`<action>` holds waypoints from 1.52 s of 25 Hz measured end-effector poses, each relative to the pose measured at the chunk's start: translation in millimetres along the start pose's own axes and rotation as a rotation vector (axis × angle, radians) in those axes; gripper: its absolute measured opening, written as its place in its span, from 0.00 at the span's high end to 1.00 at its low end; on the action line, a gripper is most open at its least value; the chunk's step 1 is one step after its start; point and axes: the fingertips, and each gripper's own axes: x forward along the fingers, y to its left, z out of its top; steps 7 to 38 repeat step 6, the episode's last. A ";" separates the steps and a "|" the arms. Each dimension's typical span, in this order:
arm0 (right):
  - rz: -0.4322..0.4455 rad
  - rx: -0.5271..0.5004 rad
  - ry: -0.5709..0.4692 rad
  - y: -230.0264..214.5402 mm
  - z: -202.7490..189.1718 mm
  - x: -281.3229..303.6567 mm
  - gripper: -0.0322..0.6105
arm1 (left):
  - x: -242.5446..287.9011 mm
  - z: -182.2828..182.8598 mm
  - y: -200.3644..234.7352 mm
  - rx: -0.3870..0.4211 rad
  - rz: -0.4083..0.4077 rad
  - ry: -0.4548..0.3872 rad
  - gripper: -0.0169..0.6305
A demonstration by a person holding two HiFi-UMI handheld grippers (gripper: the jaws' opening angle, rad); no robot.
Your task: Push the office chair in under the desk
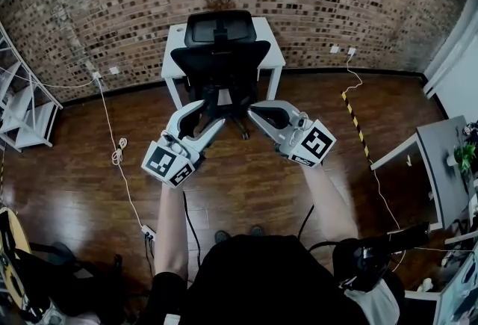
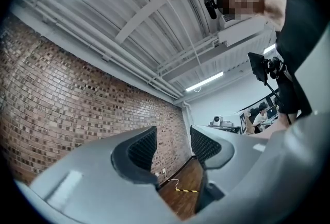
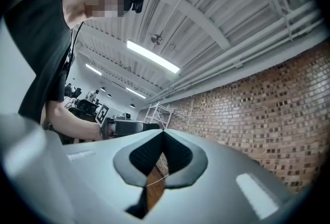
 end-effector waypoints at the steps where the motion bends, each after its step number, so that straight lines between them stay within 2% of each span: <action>1: 0.000 0.002 0.001 -0.6 -0.9 -1.4 0.95 | 1.1 -0.9 -0.5 -0.002 0.000 0.000 0.51; 38: -0.009 0.007 -0.003 -8.9 2.1 -9.5 0.95 | 11.8 -0.3 -1.6 -0.003 -0.001 0.001 0.51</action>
